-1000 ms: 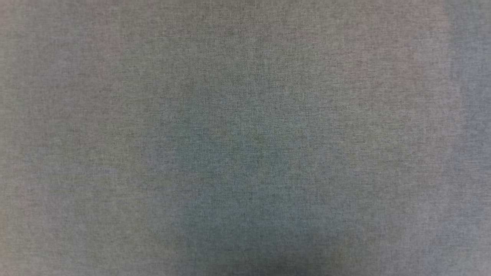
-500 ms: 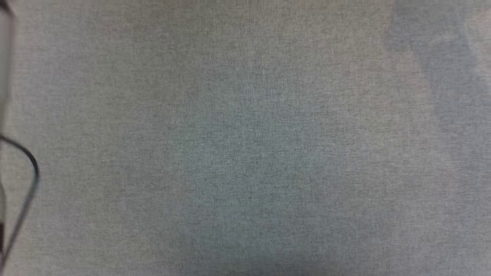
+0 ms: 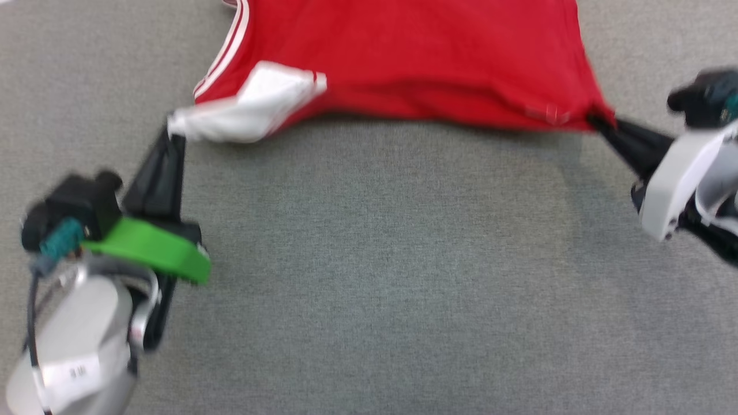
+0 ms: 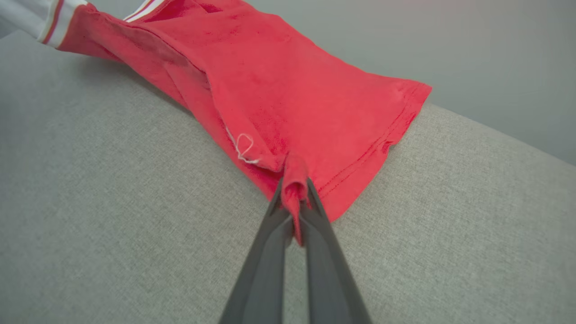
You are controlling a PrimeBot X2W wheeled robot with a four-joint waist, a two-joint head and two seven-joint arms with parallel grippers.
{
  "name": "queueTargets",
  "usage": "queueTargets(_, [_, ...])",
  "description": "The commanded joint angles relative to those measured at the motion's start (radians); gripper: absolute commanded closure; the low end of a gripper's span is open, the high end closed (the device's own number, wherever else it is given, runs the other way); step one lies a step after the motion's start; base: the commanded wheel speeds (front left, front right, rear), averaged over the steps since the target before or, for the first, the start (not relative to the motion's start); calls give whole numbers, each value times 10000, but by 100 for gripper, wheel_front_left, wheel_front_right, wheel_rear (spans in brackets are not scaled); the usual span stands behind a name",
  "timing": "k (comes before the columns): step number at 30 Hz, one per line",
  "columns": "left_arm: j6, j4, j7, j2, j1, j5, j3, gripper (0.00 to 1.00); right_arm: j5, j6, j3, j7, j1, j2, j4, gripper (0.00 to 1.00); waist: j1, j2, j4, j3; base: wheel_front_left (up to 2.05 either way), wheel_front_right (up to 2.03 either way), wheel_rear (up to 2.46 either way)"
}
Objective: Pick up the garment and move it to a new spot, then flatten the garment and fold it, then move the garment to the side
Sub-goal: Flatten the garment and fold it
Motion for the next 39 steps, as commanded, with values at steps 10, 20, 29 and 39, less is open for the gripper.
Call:
queueTargets(10, [670,-718,-106,-240,4170,-1078,-81,100,296,-9,393,-457,2755,-120,111,100,1,0,21,-2183,0,0,0])
queueTargets(20, [377,-1155,31,-102,7011,-2262,-196,100,590,-9,325,-554,5164,-285,85,100,1,0,91,-3304,0,0,0])
queueTargets(29, [198,-1043,678,98,7755,-2632,-621,100,610,-9,-125,-295,6600,-536,-215,100,1,0,214,-3560,0,0,0])
queueTargets(39, [-181,-1092,520,322,6333,-1911,-608,100,573,-9,-1368,-98,6859,-297,-596,100,1,0,237,-3478,0,0,0])
